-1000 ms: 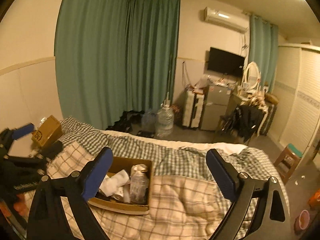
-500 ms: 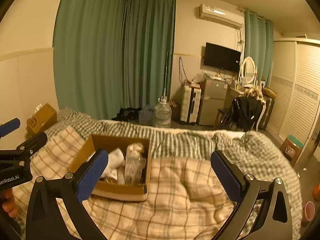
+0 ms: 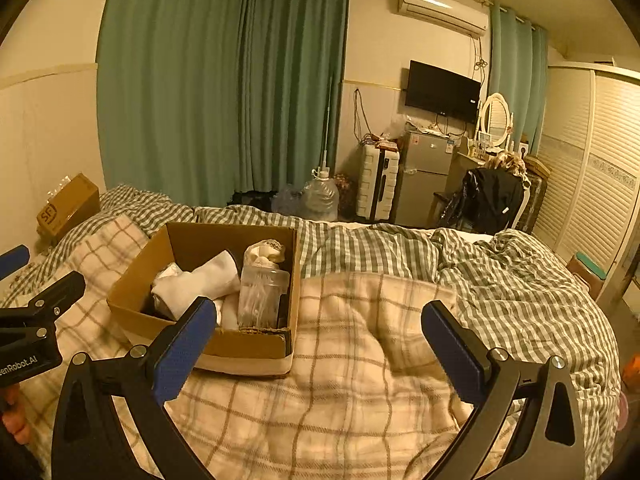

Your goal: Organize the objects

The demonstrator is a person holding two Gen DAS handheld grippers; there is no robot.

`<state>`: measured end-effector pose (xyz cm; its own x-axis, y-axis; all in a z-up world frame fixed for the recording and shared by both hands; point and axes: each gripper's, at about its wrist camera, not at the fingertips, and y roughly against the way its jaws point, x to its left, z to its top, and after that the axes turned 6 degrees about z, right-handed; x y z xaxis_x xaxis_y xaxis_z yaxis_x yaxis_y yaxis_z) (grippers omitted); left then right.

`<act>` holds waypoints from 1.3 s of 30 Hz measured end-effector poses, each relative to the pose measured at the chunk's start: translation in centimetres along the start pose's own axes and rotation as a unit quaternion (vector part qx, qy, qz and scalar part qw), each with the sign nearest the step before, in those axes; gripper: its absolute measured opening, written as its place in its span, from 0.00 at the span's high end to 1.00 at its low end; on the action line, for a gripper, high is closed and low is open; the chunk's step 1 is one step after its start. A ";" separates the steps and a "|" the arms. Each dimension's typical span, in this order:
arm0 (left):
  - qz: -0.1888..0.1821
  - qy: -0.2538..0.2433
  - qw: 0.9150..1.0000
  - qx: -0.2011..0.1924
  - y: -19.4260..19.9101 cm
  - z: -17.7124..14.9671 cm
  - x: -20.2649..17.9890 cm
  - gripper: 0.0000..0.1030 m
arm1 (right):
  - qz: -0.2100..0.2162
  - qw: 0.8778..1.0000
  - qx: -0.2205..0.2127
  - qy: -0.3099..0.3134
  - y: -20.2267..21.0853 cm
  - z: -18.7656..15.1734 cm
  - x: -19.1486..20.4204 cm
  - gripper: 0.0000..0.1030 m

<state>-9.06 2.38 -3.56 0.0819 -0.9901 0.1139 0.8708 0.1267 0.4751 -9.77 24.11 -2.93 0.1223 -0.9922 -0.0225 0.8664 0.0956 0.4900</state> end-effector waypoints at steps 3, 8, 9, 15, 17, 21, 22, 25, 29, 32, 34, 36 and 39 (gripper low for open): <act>0.002 -0.001 1.000 -0.005 0.4 0.1 0.0 0.00 | -0.003 1.000 -0.005 0.001 0.0 0.1 0.2 0.00; 0.000 -0.001 1.000 -0.005 0.5 0.1 0.0 0.00 | -0.003 1.000 -0.009 0.002 0.3 0.3 0.1 0.00; 0.001 -0.001 1.000 -0.004 0.5 0.1 0.0 0.00 | -0.003 1.000 -0.010 0.001 0.3 0.3 0.1 0.00; 0.002 -0.002 1.000 -0.003 0.3 0.1 0.0 0.00 | -0.001 1.000 -0.005 -0.002 0.0 0.1 0.0 0.00; 0.001 -0.002 1.000 -0.004 0.3 0.1 0.0 0.00 | -0.002 1.000 -0.004 0.000 -0.1 0.1 0.1 0.00; 0.002 -0.002 1.000 -0.004 0.3 0.0 0.0 0.00 | -0.003 1.000 -0.002 0.004 -0.3 0.0 0.4 0.00; 0.002 -0.002 1.000 -0.004 0.3 0.0 0.0 0.00 | -0.003 1.000 -0.001 0.005 -0.3 0.0 0.4 0.00; 0.001 0.001 1.000 -0.002 0.3 0.0 0.0 0.00 | -0.003 1.000 0.000 0.006 -0.4 0.0 0.5 0.00; 0.000 0.001 1.000 -0.002 0.3 0.0 0.0 0.00 | -0.002 1.000 0.001 0.007 -0.5 -0.1 0.5 0.00; 0.000 0.001 1.000 -0.002 0.3 0.0 0.0 0.00 | -0.002 1.000 0.001 0.007 -0.5 -0.1 0.5 0.00; 0.000 0.001 1.000 -0.002 0.3 0.0 0.0 0.00 | -0.002 1.000 0.001 0.006 -0.5 -0.2 0.5 0.00; 0.001 0.000 1.000 -0.002 0.3 0.0 0.0 0.00 | -0.003 1.000 0.000 0.006 -0.5 -0.2 0.5 0.00; 0.001 0.001 1.000 -0.002 0.3 0.0 0.0 0.00 | -0.003 1.000 0.000 0.005 -0.5 -0.2 0.5 0.00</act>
<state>-8.80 2.42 -3.40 0.0844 -0.9899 0.1139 0.8722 0.1287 0.4719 -10.02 23.63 -3.39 0.1212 -0.9920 -0.0346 0.8676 0.0890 0.4893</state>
